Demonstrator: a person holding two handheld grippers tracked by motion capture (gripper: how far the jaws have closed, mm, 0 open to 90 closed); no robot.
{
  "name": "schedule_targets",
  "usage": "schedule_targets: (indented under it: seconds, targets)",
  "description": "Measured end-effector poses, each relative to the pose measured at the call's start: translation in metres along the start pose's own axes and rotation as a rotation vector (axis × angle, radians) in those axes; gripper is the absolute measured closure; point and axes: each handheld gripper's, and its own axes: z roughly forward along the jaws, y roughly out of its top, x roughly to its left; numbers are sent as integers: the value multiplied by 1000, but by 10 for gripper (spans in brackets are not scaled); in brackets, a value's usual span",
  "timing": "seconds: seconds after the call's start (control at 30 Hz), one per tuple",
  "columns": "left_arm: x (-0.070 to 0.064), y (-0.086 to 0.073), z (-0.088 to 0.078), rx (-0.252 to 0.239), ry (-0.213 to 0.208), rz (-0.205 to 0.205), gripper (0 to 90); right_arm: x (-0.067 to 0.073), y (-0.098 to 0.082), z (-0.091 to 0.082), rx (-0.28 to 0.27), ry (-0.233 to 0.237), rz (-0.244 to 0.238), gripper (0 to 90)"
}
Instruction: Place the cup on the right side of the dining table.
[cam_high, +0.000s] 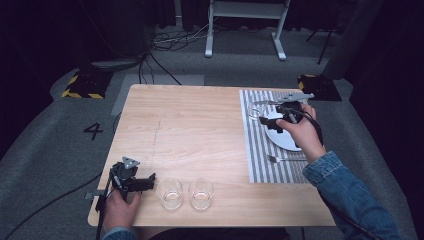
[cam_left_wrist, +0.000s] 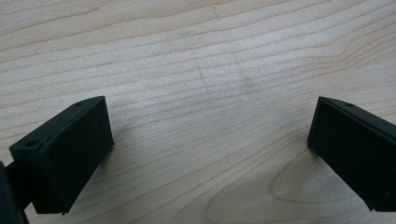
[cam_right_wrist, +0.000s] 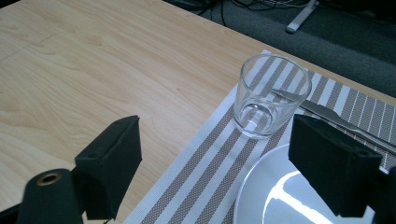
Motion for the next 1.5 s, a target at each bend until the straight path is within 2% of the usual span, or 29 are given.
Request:
schedule_targets:
  seconds: [0.13,0.37,0.47,0.67,0.83,1.17,1.37,1.5]
  targets:
    - [0,0,0,0,-1,0,3,3,-4,-11,-6,9,-19,179]
    - [0,0,0,0,-1,-1,3,5,-18,-28,-6,36,-10,179]
    - [0,0,0,0,-1,0,3,1,-25,-37,-4,46,-11,179]
    - [0,0,0,0,-1,0,3,-9,-37,-54,4,34,-2,178]
    - [0,0,0,0,0,0,3,-13,-48,-63,8,33,7,179]
    - [0,0,0,0,0,0,3,-7,-72,-73,26,56,3,179]
    - [0,0,0,0,0,-1,3,1,-91,-74,12,79,34,198]
    - [0,0,0,0,0,0,3,5,-103,-75,16,85,37,199]
